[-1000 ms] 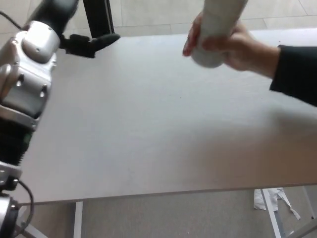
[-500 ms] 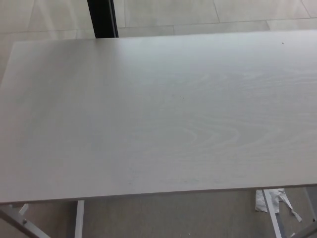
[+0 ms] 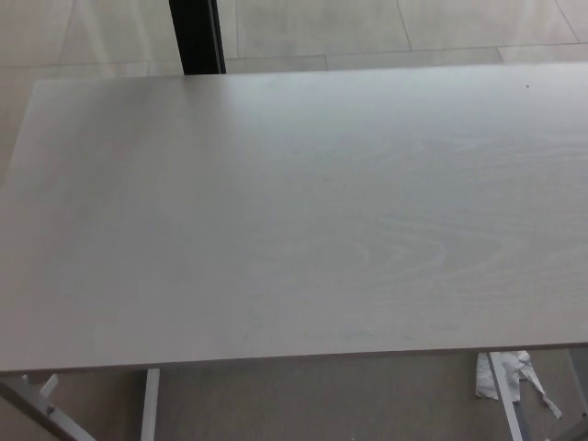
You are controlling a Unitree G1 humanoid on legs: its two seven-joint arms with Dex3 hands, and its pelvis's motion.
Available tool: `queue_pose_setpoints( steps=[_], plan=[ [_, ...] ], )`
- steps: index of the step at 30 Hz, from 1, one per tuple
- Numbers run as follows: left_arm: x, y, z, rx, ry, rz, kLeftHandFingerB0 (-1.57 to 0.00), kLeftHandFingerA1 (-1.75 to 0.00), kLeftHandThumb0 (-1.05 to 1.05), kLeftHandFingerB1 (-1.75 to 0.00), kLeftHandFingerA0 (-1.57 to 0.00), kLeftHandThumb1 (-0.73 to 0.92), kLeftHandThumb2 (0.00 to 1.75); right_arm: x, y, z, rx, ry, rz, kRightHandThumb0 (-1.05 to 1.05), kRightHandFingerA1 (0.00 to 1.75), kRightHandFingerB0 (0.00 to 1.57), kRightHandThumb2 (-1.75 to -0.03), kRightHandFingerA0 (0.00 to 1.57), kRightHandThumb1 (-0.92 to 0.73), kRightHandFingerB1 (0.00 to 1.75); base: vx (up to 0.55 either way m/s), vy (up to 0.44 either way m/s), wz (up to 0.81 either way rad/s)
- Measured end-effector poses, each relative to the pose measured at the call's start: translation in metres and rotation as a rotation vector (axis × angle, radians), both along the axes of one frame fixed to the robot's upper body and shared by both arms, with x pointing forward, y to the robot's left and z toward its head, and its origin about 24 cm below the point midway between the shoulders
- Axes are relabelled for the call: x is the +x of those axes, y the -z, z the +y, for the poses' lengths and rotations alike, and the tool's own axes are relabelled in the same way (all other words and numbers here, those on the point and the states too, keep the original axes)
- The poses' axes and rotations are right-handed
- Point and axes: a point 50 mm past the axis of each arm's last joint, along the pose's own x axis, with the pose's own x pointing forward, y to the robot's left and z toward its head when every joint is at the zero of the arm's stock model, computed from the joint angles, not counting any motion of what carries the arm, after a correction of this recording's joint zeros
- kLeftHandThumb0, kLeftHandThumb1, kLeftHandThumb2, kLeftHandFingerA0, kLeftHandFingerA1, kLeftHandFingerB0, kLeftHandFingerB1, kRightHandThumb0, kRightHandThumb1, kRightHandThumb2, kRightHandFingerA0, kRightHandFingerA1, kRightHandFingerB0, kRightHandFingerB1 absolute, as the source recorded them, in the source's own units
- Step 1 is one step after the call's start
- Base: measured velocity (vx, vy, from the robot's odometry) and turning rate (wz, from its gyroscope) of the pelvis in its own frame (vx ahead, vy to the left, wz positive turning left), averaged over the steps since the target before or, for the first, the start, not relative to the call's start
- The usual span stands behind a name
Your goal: Pick up a bottle and hand it
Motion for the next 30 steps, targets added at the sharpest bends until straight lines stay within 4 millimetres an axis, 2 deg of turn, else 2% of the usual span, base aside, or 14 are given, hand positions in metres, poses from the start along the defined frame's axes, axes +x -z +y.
queue_pose_setpoints(
  steps=[1, 3, 4, 5, 6, 9, 13, 14, 16, 18, 19, 21, 28, 30],
  plan=[
    [-0.009, 0.012, -0.001, -0.032, -0.012, 0.035, -0.21, -0.81, -0.72, -0.46, -0.23, 0.57, 0.57, -0.002, 0.000, -0.001, 0.003, 0.009, 0.001, -0.66, 1.21, 0.35, -0.57, 0.87, -0.51, 0.49, 0.00, 0.000, 0.00],
    [-0.028, 0.035, -0.006, -0.096, -0.031, 0.097, -0.21, -0.85, -0.72, -0.49, -0.23, 0.57, 0.57, -0.005, 0.000, -0.005, 0.005, 0.025, 0.002, -0.66, 1.18, 0.35, -0.56, 0.86, -0.51, 0.49, 0.00, 0.000, 0.00],
    [-0.032, 0.041, -0.008, -0.110, -0.037, 0.107, -0.17, -0.77, -0.70, -0.53, -0.31, 0.45, 0.83, -0.005, 0.000, -0.005, 0.005, 0.029, 0.002, -0.68, 1.16, 0.29, -0.82, 0.92, -0.40, 0.55, 0.00, 0.000, 0.00],
    [-0.038, 0.046, -0.009, -0.127, -0.047, 0.112, -0.16, -0.77, -0.69, -0.52, -0.32, 0.43, 0.80, -0.006, 0.000, -0.007, 0.006, 0.036, 0.001, -0.65, 1.11, 0.33, -0.56, 0.89, -0.51, 0.49, 0.00, 0.000, 0.00],
    [-0.042, 0.050, -0.008, -0.143, -0.065, 0.111, -0.17, -0.86, -0.65, -0.45, -0.19, 0.57, 0.57, -0.008, -0.001, -0.008, 0.006, 0.042, 0.000, -0.65, 1.04, 0.33, -0.56, 0.89, -0.51, 0.49, 0.00, 0.000, 0.00],
    [-0.054, 0.058, -0.006, -0.186, -0.115, 0.102, -0.20, -0.83, -0.71, -0.46, -0.26, 0.56, 0.57, -0.011, -0.002, -0.011, 0.006, 0.055, -0.002, -0.63, 1.15, 0.33, -0.56, 0.90, -0.52, 0.47, 0.00, 0.000, 0.00],
    [-0.060, 0.061, -0.005, -0.201, -0.132, 0.085, -0.15, -0.86, -0.70, -0.47, -0.17, 0.56, 0.57, -0.013, -0.001, -0.012, 0.007, 0.060, 0.002, -0.65, 1.15, 0.33, -0.57, 0.87, -0.52, 0.47, 0.00, 0.000, 0.00],
    [-0.061, 0.061, -0.004, -0.201, -0.131, 0.077, -0.14, -0.89, -0.71, -0.47, -0.13, 0.56, 0.57, -0.014, -0.001, -0.012, 0.007, 0.062, 0.005, -0.69, 1.15, 0.27, -0.83, 0.95, -0.40, 0.54, 0.00, 0.000, 0.00],
    [-0.060, 0.061, -0.004, -0.204, -0.126, 0.060, -0.17, -0.79, -0.69, -0.44, -0.21, 0.58, 0.57, -0.016, 0.000, -0.012, 0.009, 0.063, 0.009, -0.68, 1.32, 0.33, -0.56, 0.93, -0.52, 0.48, 0.00, 0.000, 0.00],
    [-0.059, 0.062, -0.005, -0.205, -0.118, 0.050, -0.16, -0.81, -0.71, -0.46, -0.23, 0.57, 0.57, -0.017, 0.000, -0.012, 0.007, 0.061, 0.012, -0.69, 1.26, 0.29, -0.80, 0.96, -0.41, 0.55, 0.00, 0.000, 0.00],
    [-0.059, 0.062, -0.005, -0.206, -0.114, 0.049, -0.13, -0.76, -0.76, -0.52, -0.33, 0.45, 0.83, -0.017, 0.000, -0.012, 0.007, 0.060, 0.011, -0.69, 1.27, 0.29, -0.80, 0.95, -0.41, 0.55, 0.00, 0.000, 0.00],
    [-0.057, 0.063, -0.006, -0.203, -0.095, 0.052, -0.16, -0.77, -0.76, -0.52, -0.36, 0.43, 0.83, -0.018, 0.000, -0.012, 0.007, 0.058, 0.013, -0.64, 1.34, 0.32, -0.57, 0.84, -0.52, 0.45, 0.00, 0.000, 0.00],
    [-0.053, 0.059, -0.005, -0.199, -0.072, 0.013, -0.28, -0.80, -0.74, -0.43, -0.25, 0.59, 0.58, -0.019, 0.001, -0.012, 0.010, 0.058, 0.015, -0.66, 1.30, 0.31, -0.56, 0.91, -0.52, 0.47, 0.00, 0.000, 0.00],
    [-0.053, 0.059, -0.004, -0.198, -0.070, 0.013, -0.27, -0.78, -0.73, -0.43, -0.30, 0.58, 0.58, -0.018, 0.000, -0.012, 0.008, 0.054, 0.011, -0.68, 1.26, 0.29, -0.80, 0.93, -0.41, 0.54, 0.00, 0.000, 0.00]
  ],
)
